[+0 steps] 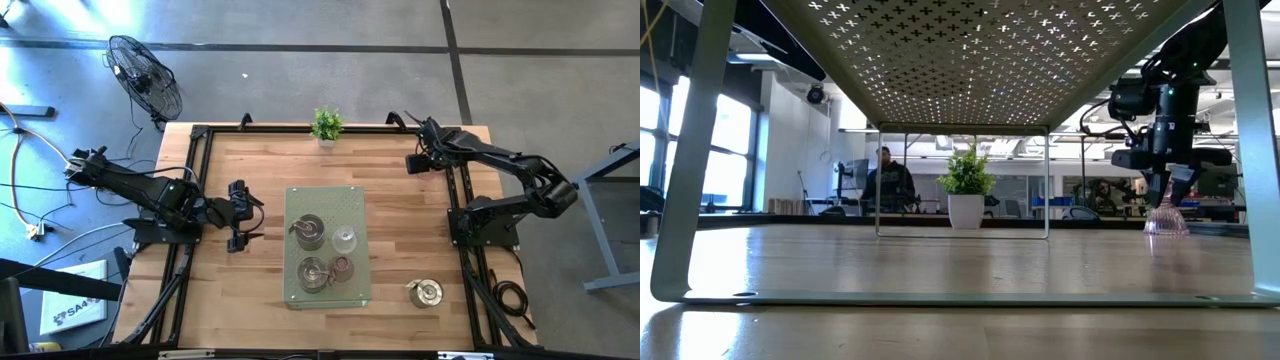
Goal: Pick & Place candle stick holders
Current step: Put the purple candle holder on the shelf, then put the green scented candle on the shelf aligned with the purple candle holder
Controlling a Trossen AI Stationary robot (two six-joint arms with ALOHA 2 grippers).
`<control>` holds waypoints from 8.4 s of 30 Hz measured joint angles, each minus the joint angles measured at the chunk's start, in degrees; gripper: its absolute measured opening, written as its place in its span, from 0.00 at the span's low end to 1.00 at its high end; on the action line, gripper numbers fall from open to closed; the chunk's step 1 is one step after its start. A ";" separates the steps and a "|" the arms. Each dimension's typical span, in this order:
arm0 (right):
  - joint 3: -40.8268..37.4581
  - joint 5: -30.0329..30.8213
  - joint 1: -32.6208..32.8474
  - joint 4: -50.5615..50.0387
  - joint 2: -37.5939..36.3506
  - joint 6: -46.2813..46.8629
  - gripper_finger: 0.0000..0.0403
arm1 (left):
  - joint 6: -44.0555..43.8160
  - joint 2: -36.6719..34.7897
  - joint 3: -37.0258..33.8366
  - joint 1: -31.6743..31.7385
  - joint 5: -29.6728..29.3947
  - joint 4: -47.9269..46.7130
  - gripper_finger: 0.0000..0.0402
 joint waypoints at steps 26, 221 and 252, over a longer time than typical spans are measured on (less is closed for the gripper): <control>0.79 -9.14 18.76 -8.10 -27.90 1.33 0.34 | -0.41 -0.02 0.02 0.00 0.53 0.04 0.99; 24.50 -28.41 90.86 -19.32 5.92 98.86 0.57 | -1.09 0.00 -6.03 0.00 2.67 -0.20 0.99; 24.50 -24.04 91.43 -14.16 5.92 100.44 0.57 | -1.50 0.00 -6.03 -0.02 3.04 0.07 0.99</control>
